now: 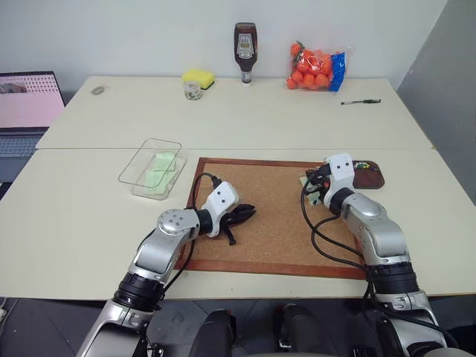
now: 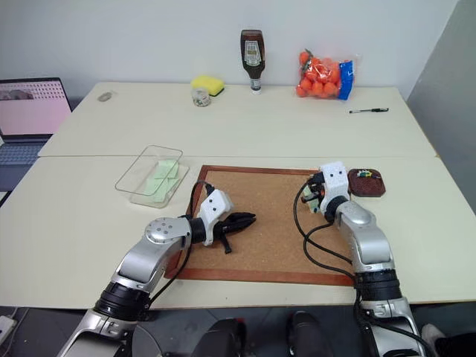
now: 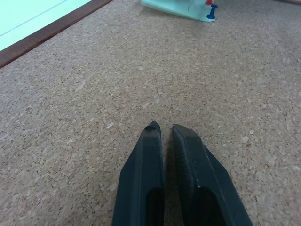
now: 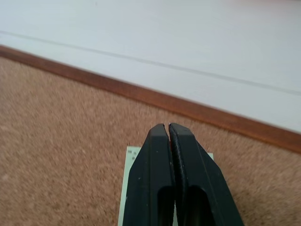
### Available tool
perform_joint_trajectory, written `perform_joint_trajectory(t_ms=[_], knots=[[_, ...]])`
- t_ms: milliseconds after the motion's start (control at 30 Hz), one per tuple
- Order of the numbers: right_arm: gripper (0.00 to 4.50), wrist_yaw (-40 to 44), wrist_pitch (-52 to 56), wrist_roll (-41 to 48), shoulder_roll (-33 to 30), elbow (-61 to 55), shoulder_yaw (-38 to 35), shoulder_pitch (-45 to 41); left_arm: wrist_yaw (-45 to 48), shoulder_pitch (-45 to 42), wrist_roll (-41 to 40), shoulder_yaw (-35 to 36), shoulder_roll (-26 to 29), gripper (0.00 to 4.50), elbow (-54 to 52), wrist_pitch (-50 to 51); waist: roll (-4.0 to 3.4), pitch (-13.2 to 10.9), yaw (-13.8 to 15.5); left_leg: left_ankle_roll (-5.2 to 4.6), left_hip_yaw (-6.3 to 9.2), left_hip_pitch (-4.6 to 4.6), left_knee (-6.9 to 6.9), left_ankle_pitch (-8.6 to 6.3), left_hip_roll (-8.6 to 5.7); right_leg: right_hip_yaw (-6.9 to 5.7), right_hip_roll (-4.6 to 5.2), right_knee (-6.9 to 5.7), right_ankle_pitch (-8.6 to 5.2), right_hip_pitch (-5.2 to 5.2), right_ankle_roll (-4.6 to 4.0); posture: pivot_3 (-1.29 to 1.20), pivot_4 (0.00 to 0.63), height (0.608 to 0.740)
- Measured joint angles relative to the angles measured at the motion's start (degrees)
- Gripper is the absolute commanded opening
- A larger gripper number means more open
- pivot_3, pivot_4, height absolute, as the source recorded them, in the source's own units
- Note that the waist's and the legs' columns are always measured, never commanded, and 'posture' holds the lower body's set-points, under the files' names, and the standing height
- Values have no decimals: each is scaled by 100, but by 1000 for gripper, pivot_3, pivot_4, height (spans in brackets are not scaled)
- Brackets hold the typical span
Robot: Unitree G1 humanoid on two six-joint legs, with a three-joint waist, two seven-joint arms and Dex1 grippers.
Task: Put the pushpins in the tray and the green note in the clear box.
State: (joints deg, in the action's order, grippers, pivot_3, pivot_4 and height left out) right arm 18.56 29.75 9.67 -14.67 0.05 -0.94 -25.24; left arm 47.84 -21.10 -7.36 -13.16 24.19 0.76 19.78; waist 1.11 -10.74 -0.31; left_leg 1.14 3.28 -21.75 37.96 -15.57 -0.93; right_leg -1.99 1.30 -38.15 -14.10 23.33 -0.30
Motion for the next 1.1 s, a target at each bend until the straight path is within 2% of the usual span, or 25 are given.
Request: perform_joint_trajectory(t_ms=[400, 633, 833, 1100], knots=[[16, -20, -37, 61, -52, -256, -68, -10, -50, 10, 83, -8, 0, 440, -32, 1, 0, 0, 5, 0, -3, -1, 0, 0, 5, 1, -5, 2, 1, 0, -2, 0, 150, 740], [16, -307, -17, 55, -554, -684, -918, 194, -113, 49, 88, -9, -8, 440, -66, 5, 0, 0, 9, 0, -7, 1, -1, 0, 7, 3, -5, 2, 1, 0, -2, 0, 150, 740], [16, -582, -37, -164, -941, -59, -1151, 176, -153, 50, 108, -10, -9, 440, -64, 7, -1, 1, 6, 0, -17, 4, 0, 0, 14, 5, -11, 0, 4, -1, -7, 0, 150, 740], [16, -671, -596, -393, -953, 1268, -1091, -98, -205, 46, 112, -16, -24, 440, -51, 4, -2, 1, 7, -2, -30, 5, 1, 1, 19, 12, -16, 2, 11, -1, -9, 0, 150, 740]])
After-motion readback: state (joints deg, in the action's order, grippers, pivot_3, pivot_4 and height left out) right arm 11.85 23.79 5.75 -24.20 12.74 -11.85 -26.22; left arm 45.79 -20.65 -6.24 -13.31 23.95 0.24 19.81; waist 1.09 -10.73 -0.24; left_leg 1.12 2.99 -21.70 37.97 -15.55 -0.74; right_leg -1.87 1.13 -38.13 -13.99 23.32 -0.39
